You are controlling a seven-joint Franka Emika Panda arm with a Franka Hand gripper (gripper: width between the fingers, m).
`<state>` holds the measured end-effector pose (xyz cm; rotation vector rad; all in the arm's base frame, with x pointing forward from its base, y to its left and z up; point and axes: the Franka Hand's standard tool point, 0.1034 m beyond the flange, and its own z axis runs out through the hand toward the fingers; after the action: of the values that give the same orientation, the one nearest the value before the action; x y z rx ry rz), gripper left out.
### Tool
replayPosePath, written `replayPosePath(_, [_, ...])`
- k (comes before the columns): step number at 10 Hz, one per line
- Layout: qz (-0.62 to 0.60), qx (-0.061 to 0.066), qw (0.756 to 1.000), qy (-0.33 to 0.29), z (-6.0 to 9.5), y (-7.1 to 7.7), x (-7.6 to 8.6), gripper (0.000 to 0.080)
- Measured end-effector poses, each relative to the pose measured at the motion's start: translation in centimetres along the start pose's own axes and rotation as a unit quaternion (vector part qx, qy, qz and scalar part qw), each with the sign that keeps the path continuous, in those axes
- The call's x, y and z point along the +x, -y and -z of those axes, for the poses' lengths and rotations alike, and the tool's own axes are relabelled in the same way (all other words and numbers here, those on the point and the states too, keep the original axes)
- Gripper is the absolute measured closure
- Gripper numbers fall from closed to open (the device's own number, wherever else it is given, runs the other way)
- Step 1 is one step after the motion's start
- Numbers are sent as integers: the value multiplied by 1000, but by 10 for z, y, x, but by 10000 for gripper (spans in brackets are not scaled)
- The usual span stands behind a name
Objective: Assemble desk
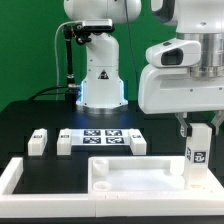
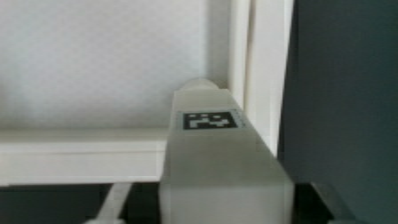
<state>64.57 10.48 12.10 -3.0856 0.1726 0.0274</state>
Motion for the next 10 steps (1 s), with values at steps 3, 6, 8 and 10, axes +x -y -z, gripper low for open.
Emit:
replayPosePath(3, [-177, 15, 984, -22, -1, 1, 3, 511])
replayPosePath(6, [-349, 44, 936, -20, -1, -5, 5, 509])
replayPosePath(8, [-459, 51, 887, -15, -2, -5, 5, 509])
replayPosePath(10, [-547, 67, 834, -19, -2, -4, 1, 509])
